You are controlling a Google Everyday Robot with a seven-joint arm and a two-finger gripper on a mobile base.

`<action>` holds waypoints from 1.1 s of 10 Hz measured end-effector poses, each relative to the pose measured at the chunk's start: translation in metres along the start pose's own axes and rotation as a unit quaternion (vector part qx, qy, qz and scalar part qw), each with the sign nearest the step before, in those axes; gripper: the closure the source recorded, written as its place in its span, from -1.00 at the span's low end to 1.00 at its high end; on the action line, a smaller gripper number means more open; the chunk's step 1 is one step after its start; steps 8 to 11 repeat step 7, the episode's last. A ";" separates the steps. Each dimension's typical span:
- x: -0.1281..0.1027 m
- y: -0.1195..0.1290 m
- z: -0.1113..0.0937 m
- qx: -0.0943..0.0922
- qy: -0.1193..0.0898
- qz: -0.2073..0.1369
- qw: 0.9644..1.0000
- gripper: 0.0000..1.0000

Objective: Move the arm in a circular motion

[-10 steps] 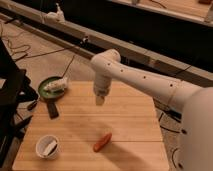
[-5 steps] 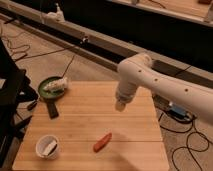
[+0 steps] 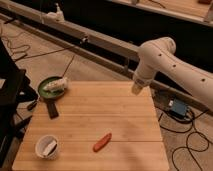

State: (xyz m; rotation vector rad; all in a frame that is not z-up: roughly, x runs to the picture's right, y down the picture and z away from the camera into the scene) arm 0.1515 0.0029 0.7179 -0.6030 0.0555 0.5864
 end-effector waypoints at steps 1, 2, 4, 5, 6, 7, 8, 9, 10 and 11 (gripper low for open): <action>-0.018 -0.002 0.005 -0.005 0.001 -0.014 1.000 1.00; -0.054 0.006 0.017 -0.020 0.003 -0.048 0.999 1.00; -0.105 0.036 0.034 -0.051 0.002 -0.115 0.992 1.00; -0.122 0.055 0.041 -0.065 0.004 -0.147 0.987 1.00; -0.131 0.072 0.046 -0.078 0.005 -0.173 0.982 1.00; -0.139 0.095 0.053 -0.094 0.007 -0.200 0.975 1.00; -0.139 0.095 0.053 -0.094 0.007 -0.200 0.975 1.00; -0.139 0.095 0.053 -0.094 0.007 -0.200 0.975 1.00; -0.139 0.095 0.053 -0.094 0.007 -0.200 0.975 1.00; -0.139 0.095 0.053 -0.094 0.007 -0.200 0.975 1.00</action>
